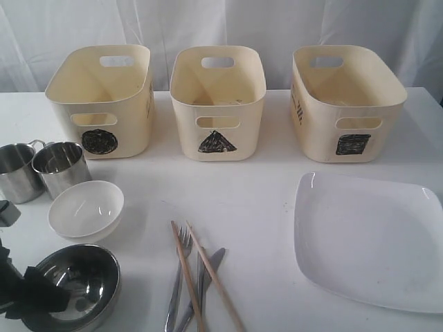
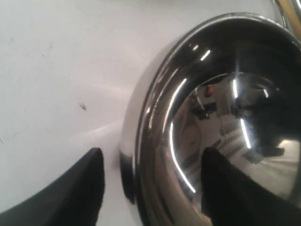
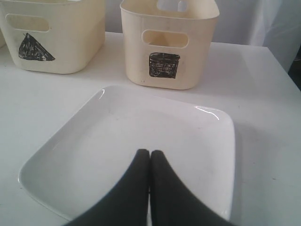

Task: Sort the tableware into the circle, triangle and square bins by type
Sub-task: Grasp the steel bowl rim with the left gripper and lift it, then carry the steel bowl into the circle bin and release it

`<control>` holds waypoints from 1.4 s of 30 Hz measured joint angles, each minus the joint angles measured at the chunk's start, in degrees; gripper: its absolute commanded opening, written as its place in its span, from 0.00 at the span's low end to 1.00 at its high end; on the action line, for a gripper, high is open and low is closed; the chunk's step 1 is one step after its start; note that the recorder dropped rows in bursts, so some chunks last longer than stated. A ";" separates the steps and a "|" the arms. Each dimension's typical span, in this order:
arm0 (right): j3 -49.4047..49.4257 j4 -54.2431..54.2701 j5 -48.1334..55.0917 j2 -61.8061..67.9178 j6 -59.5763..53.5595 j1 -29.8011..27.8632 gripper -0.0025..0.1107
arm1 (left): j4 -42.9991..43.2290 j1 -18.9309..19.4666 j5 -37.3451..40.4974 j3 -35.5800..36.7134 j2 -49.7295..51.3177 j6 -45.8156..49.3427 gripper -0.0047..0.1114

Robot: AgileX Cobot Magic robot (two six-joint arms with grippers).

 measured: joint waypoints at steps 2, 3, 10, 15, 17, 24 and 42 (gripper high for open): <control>0.00 0.00 0.00 0.00 0.00 0.00 0.02 | -0.27 0.00 0.00 0.00 0.11 0.00 0.32; 0.00 0.00 0.00 0.00 0.00 0.00 0.02 | -0.51 0.00 0.00 0.00 0.18 0.03 0.24; 0.00 0.00 0.00 0.00 0.00 0.00 0.02 | -0.65 0.00 7.36 -1.88 0.24 0.31 0.04; 0.00 0.00 0.00 0.00 0.00 0.00 0.02 | 2.36 0.00 20.33 -6.30 0.24 0.20 0.04; 0.00 0.00 0.00 0.00 0.00 0.00 0.02 | 4.07 0.00 26.05 -8.90 0.24 0.01 0.04; 0.00 0.00 0.00 0.00 0.00 0.00 0.02 | 6.83 0.00 25.07 -25.27 -3.62 -5.68 0.04; 0.00 0.00 0.00 0.00 0.00 0.00 0.02 | 0.05 -3.16 -21.68 -79.78 27.46 1.55 0.04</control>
